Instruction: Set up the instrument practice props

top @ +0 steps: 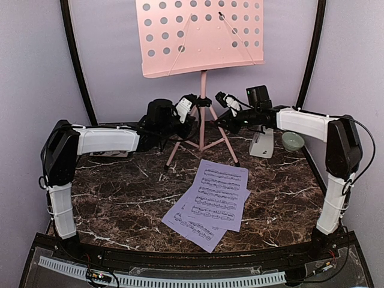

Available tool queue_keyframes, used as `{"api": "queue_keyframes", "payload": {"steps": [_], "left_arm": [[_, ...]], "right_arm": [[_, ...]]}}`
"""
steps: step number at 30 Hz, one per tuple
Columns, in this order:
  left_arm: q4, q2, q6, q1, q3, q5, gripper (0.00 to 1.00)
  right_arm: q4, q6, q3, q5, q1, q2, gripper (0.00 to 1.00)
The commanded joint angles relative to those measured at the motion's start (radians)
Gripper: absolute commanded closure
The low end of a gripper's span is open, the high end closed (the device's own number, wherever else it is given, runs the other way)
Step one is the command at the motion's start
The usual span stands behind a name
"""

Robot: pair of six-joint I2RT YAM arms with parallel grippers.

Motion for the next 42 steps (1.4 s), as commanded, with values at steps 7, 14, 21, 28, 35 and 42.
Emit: {"api": "queue_keyframes", "payload": {"steps": [7, 14, 21, 28, 35, 42], "left_arm": [[-0.073, -0.156, 0.060, -0.033, -0.076, 0.193, 1.00], [-0.108, -0.186, 0.009, -0.030, -0.112, 0.241, 1.00], [-0.138, -0.269, -0.008, -0.022, -0.188, 0.266, 1.00], [-0.166, -0.305, -0.007, -0.020, -0.223, 0.276, 1.00], [-0.128, -0.278, 0.005, -0.019, -0.190, 0.228, 1.00], [-0.152, -0.197, 0.024, 0.020, -0.116, 0.274, 1.00]], "right_arm": [[0.180, 0.157, -0.127, 0.072, -0.018, -0.144, 1.00], [0.131, 0.267, -0.154, 0.038, 0.001, -0.191, 1.00], [0.066, 0.319, -0.181, -0.002, 0.018, -0.236, 1.00], [0.063, 0.322, -0.246, 0.018, 0.057, -0.296, 1.00], [0.038, 0.269, -0.175, 0.111, 0.056, -0.287, 1.00], [-0.022, 0.187, -0.099, 0.197, 0.051, -0.260, 1.00]]}}
